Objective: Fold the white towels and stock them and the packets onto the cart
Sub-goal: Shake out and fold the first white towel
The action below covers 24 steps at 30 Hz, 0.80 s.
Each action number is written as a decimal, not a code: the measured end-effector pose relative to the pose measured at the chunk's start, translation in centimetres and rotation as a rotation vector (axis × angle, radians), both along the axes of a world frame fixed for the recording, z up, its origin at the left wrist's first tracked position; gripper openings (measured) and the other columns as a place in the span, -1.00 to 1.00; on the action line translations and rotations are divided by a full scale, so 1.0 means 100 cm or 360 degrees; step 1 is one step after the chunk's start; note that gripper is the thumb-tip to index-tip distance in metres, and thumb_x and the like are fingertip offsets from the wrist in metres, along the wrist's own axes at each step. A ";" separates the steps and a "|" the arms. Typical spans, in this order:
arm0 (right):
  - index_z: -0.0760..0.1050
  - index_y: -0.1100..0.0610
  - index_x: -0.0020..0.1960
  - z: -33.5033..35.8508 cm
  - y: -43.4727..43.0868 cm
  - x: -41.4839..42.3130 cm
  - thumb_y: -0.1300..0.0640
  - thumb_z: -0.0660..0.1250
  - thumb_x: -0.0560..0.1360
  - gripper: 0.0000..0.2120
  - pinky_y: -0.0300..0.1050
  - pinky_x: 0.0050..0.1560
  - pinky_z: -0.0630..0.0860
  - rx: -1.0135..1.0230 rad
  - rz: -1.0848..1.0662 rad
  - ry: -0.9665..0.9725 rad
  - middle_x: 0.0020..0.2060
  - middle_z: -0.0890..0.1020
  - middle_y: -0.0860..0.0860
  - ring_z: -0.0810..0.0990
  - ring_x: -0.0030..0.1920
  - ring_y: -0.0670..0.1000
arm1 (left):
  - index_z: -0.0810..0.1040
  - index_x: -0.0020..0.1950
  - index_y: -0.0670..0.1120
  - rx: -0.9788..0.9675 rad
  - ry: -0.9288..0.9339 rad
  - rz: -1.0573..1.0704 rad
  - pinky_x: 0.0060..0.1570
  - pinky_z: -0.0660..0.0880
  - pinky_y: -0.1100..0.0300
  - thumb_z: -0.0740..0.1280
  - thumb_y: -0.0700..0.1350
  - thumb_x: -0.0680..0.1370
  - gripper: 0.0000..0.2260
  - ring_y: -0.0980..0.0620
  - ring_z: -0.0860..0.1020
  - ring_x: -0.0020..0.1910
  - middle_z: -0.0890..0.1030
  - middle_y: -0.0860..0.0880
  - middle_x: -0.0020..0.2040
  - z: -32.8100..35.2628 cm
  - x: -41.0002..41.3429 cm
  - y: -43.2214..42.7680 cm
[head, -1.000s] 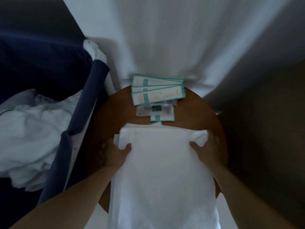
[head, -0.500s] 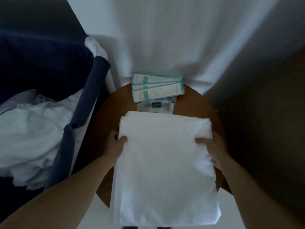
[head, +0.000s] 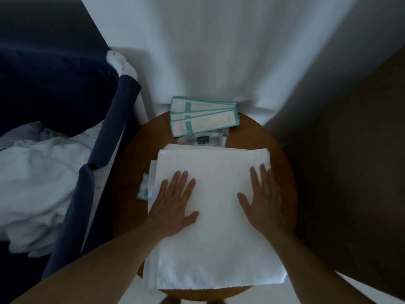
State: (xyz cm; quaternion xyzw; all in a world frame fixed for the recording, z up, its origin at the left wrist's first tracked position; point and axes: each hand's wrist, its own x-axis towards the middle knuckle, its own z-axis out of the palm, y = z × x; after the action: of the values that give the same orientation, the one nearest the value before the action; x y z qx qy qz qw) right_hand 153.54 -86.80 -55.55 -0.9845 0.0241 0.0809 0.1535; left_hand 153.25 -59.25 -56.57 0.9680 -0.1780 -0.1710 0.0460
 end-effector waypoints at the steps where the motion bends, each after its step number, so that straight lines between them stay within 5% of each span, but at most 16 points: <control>1: -0.03 -0.01 0.63 -0.010 -0.002 -0.007 -0.28 0.04 0.58 -0.29 0.21 0.51 0.04 -0.0033 0.0100 0.0065 0.62 0.00 0.08 -0.04 0.60 0.15 | -0.08 0.62 -0.06 0.0061 0.0052 -0.0007 0.53 -0.20 -0.10 -0.01 0.40 0.51 -0.17 -0.10 -0.23 0.58 -0.16 -0.13 0.62 -0.007 -0.005 0.004; 6: -0.19 -0.02 0.62 -0.043 -0.012 -0.034 -0.31 -0.23 0.60 -0.32 0.23 0.56 -0.04 -0.0262 0.0192 0.0262 0.60 -0.18 0.03 -0.22 0.60 0.09 | -0.36 0.56 -0.05 0.0143 0.0145 -0.0010 0.45 -0.40 0.02 -0.03 0.46 0.50 -0.10 -0.09 -0.41 0.53 -0.42 -0.10 0.54 -0.021 -0.010 0.025; 11: -0.37 -0.03 0.57 -0.037 -0.008 -0.028 -0.31 -0.28 0.58 -0.33 0.16 0.57 -0.22 -0.0388 0.0208 0.0350 0.55 -0.36 0.02 -0.35 0.57 0.07 | -0.32 0.59 -0.07 0.0192 0.0141 -0.0014 0.46 -0.40 0.01 -0.08 0.47 0.47 -0.09 -0.11 -0.39 0.54 -0.41 -0.12 0.55 -0.024 -0.006 0.023; 15: -0.25 -0.03 0.61 -0.022 0.004 -0.059 -0.30 -0.26 0.62 -0.35 0.17 0.55 -0.17 -0.0357 0.0232 0.0221 0.60 -0.24 0.04 -0.24 0.60 0.09 | -0.30 0.59 -0.11 0.0145 0.0118 0.0043 0.48 -0.37 -0.01 -0.24 0.39 0.44 -0.13 -0.13 -0.39 0.54 -0.39 -0.16 0.56 -0.005 -0.014 0.009; 20: -0.06 0.01 0.64 -0.030 0.017 -0.102 -0.30 -0.20 0.64 -0.34 0.19 0.53 -0.08 -0.0355 0.0252 0.0219 0.63 -0.08 0.06 -0.05 0.61 0.14 | -0.23 0.60 -0.08 -0.0100 -0.0015 0.0087 0.51 -0.32 0.00 -0.13 0.31 0.58 -0.27 -0.09 -0.29 0.58 -0.27 -0.12 0.60 -0.012 -0.059 -0.027; 24: -0.14 -0.03 0.64 -0.051 0.010 -0.119 -0.34 -0.20 0.62 -0.32 0.26 0.51 -0.08 -0.0374 0.0231 0.0189 0.62 -0.13 0.04 -0.09 0.61 0.14 | -0.15 0.63 -0.06 -0.0040 -0.0030 0.0106 0.51 -0.28 -0.05 -0.05 0.31 0.60 -0.28 -0.10 -0.25 0.59 -0.23 -0.11 0.61 -0.037 -0.085 -0.018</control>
State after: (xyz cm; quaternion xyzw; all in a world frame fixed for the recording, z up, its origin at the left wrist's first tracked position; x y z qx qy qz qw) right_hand 141.65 -85.80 -60.61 -0.9884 -0.0288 0.1465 0.0292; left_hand 144.73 -61.09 -60.31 0.9743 -0.1482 -0.1580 0.0621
